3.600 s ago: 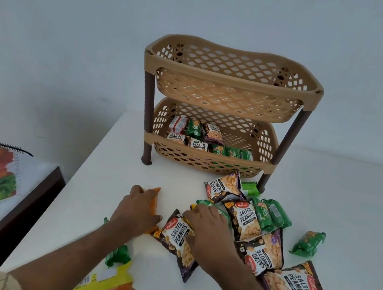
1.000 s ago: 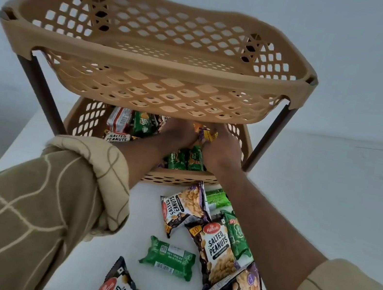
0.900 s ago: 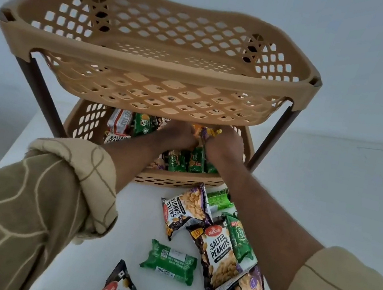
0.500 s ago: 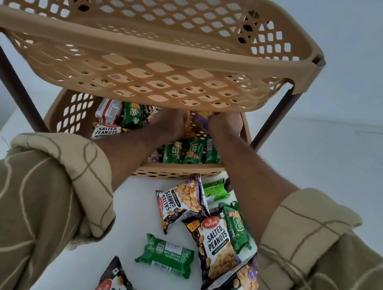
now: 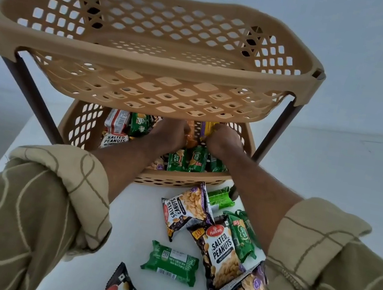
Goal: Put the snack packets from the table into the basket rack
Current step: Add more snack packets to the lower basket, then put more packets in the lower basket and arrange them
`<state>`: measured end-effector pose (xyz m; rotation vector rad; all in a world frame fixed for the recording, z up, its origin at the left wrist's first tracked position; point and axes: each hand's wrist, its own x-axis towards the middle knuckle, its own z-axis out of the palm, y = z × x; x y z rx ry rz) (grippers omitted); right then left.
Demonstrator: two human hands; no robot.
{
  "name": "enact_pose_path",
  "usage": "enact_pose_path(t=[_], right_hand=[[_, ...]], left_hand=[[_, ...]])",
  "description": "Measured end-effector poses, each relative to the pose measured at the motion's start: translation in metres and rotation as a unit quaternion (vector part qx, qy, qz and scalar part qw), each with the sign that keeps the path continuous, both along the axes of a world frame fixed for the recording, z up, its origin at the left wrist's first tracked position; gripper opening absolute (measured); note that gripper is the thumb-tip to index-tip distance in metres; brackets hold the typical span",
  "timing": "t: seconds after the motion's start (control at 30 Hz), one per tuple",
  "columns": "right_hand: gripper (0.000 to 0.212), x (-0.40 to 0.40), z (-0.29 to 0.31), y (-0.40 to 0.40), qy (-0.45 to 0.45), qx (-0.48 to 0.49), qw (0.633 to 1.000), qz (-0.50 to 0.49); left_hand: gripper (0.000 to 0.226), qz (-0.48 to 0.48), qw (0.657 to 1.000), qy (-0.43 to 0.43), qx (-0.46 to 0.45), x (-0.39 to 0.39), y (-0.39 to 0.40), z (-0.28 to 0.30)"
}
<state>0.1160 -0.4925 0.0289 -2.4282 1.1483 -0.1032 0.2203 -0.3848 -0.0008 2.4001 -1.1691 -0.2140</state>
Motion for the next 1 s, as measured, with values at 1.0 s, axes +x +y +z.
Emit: enact_pose_path(t=[1.0], right_hand=[[0.030,-0.163,0.003,0.153,-0.162,-0.088,0.961,0.207]], left_hand=[[0.032,0.070,0.991,-0.072,-0.089,-0.140,0.259,0.007]])
